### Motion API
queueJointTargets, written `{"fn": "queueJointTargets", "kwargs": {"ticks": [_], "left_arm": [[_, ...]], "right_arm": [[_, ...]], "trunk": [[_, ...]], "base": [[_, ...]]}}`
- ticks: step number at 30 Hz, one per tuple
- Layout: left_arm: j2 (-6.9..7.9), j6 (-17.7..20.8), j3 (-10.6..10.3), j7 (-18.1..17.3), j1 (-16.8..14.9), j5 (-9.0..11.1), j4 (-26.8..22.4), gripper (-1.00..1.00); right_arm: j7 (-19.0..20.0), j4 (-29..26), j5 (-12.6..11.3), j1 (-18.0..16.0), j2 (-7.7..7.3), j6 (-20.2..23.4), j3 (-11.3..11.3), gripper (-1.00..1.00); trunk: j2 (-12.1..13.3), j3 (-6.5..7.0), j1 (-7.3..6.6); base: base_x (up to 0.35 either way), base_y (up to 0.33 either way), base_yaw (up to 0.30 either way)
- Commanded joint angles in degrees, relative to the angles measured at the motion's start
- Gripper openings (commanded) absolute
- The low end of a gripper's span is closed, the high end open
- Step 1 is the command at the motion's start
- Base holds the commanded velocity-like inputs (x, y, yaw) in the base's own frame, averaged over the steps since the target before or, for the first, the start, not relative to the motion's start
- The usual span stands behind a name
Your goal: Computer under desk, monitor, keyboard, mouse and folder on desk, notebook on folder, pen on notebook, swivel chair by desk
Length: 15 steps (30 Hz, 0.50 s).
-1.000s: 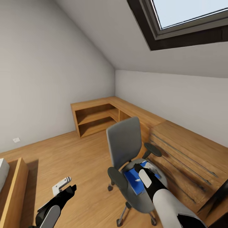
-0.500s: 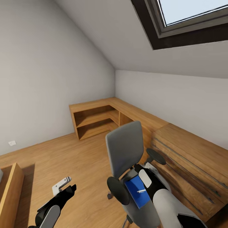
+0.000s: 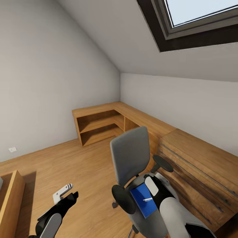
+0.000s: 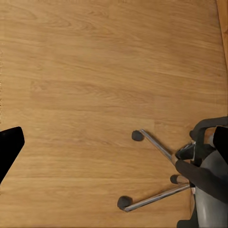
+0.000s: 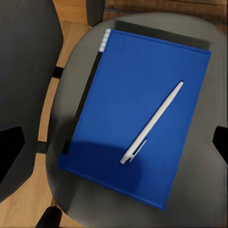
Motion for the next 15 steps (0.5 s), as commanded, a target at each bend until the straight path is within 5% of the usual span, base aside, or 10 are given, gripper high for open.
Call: {"fn": "queueJointTargets", "kwargs": {"ticks": [1,15], "left_arm": [[0.04,0.08,0.12,0.5,-0.05,0.38,-0.1,1.0],[-0.04,0.05,2.07,0.58,-0.05,0.38,-0.14,1.0]], "right_arm": [[-0.55,-0.16,-0.17,-0.02,0.03,0.29,-0.11,1.0],[-1.22,-0.05,-0.19,-0.02,0.03,-2.67,-0.16,1.0]], "trunk": [[-0.06,-0.08,0.01],[-5.27,-2.41,2.86]], "base": [[0.0,0.0,0.0],[0.0,0.0,0.0]]}}
